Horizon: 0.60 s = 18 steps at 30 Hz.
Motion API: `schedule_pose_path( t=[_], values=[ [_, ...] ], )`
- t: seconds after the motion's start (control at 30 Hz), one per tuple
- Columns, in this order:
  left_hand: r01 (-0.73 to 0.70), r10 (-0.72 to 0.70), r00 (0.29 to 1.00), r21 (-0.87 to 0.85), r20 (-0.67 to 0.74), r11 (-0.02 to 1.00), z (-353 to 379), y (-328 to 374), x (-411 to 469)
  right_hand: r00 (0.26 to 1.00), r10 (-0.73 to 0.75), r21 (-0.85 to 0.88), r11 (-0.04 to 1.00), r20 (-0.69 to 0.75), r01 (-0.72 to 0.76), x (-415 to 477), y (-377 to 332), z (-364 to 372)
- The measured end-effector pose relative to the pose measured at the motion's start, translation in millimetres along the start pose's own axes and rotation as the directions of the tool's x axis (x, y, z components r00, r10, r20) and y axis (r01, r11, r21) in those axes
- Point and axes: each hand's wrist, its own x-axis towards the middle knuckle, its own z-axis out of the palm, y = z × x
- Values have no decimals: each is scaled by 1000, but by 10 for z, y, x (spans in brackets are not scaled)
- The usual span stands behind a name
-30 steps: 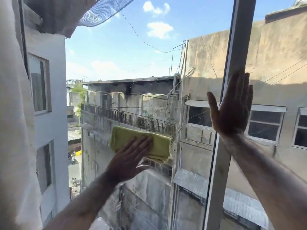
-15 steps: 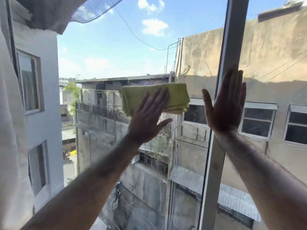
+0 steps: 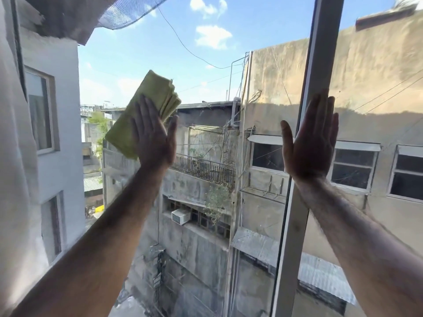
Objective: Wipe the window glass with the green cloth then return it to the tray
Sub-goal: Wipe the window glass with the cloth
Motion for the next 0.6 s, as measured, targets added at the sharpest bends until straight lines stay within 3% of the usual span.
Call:
schedule_pose_path(
  t=[0.07,0.13,0.17,0.23,0.27,0.3,0.37,0.47,0.53,0.6],
  values=[
    [-124,124,992,4,5,992,61,446,158,1000,2,-3,1000,5,-2,1,-6,-16],
    [-405,404,913,23,58,914,181,822,47,1000,3,-4,1000,9,-3,-1,-4,-31],
    [-582,575,810,35,111,813,277,930,-122,1000,1,2,1000,10,-1,-6,-8,-35],
    [-838,809,535,28,245,546,454,913,-582,1000,3,9,1000,13,-3,-8,-16,-38],
    [-891,848,439,26,297,452,496,786,-805,1000,6,6,1000,18,-7,-9,-14,-43],
    [-913,860,394,34,323,406,505,602,-999,1000,8,3,1000,23,-8,-12,-12,-51],
    [-896,840,434,61,325,439,445,162,-1272,999,11,3,1000,35,-11,-7,-18,-68],
    [-779,733,621,114,278,617,278,-435,-1339,998,9,25,1000,58,-11,8,-34,-85],
    [-587,553,804,145,217,796,173,-584,-1132,997,13,26,1000,72,-15,6,-25,-98],
    [-287,276,954,96,117,953,122,-460,-775,996,14,19,1000,84,-15,-12,-21,-110]
  ],
)
